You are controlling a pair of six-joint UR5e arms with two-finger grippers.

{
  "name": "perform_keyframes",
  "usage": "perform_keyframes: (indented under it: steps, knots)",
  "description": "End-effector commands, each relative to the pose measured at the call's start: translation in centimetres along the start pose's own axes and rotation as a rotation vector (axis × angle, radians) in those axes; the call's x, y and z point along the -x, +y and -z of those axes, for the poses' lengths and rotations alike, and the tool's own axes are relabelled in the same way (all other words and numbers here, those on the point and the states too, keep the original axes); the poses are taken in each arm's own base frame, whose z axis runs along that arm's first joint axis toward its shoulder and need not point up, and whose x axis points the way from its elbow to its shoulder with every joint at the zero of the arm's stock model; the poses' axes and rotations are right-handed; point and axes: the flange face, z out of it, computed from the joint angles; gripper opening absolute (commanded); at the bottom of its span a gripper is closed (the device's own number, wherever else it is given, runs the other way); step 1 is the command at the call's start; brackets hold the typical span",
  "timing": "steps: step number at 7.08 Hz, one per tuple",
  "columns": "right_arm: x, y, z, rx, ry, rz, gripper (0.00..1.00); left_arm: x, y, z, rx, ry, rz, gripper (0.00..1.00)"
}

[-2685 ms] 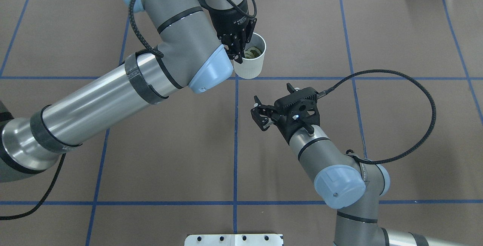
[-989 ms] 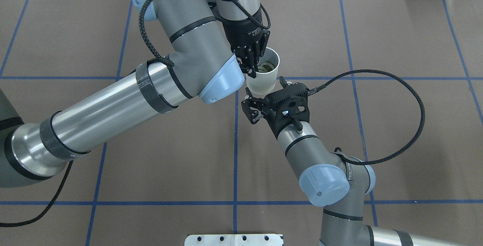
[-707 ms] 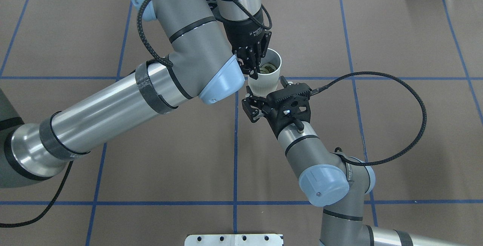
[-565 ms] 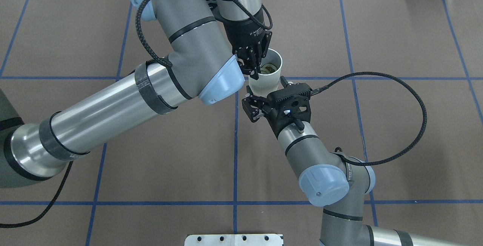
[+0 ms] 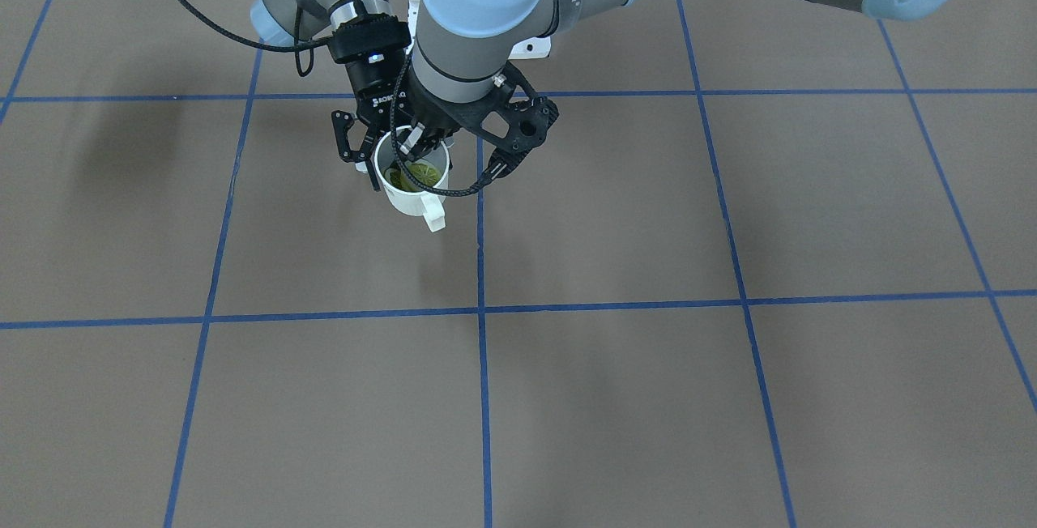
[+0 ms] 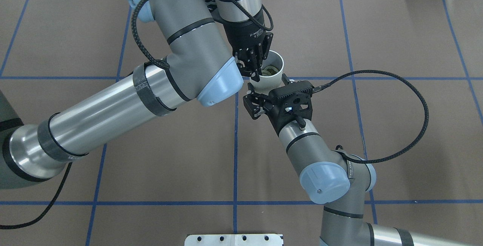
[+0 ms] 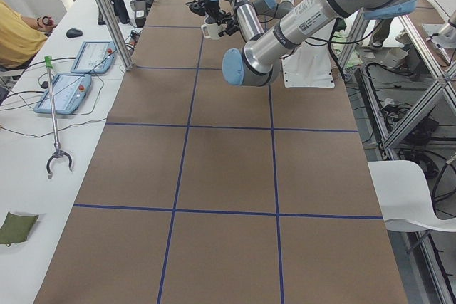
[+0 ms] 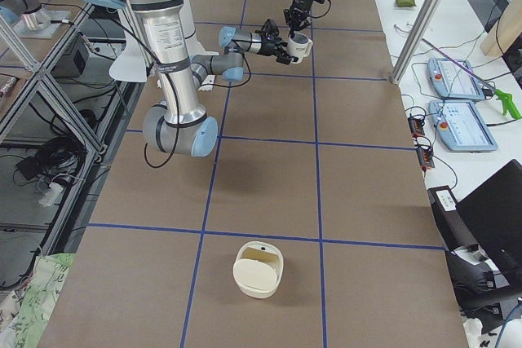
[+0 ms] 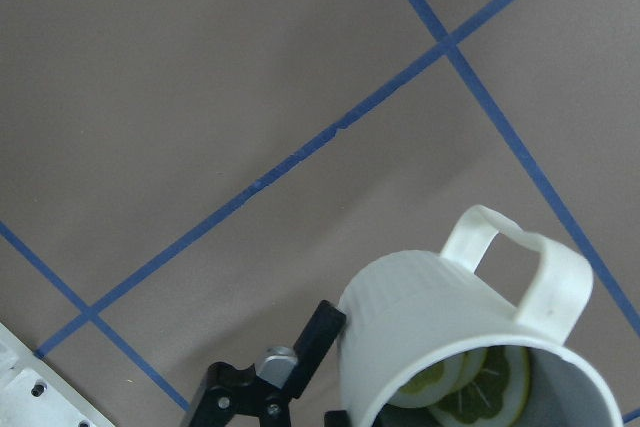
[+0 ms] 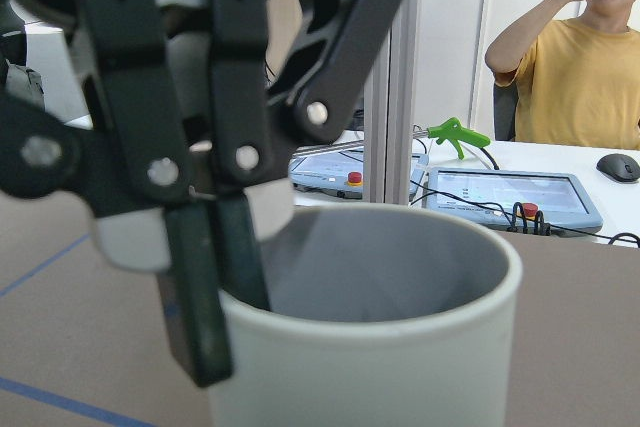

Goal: Left arm hands cup to right arm to dump lemon

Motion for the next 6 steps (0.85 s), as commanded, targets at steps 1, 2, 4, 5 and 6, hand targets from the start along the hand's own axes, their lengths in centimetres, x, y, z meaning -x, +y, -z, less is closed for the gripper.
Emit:
perform_keyframes:
  steps: [1,2,4,5,6]
  knots:
    - [-0.03,-0.03,-0.02,0.000,0.001,0.000,1.00,0.27,0.26,-0.12,0.010,-0.004,-0.005,0.00]
    - [-0.03,-0.03,-0.02,0.000,0.001,0.000,1.00,0.27,0.44,-0.13,0.013,-0.003,-0.008,0.00]
    - [-0.04,0.04,-0.06,0.000,0.001,0.001,0.99,0.37,0.58,-0.40,0.025,-0.012,-0.010,0.00]
    - [-0.08,0.19,-0.14,0.000,0.001,0.001,0.90,0.34,0.54,-0.44,0.025,-0.012,-0.010,0.00]
    - [-0.10,0.27,-0.19,0.002,0.003,0.003,0.67,0.34,0.56,-0.44,0.027,-0.012,-0.011,0.00]
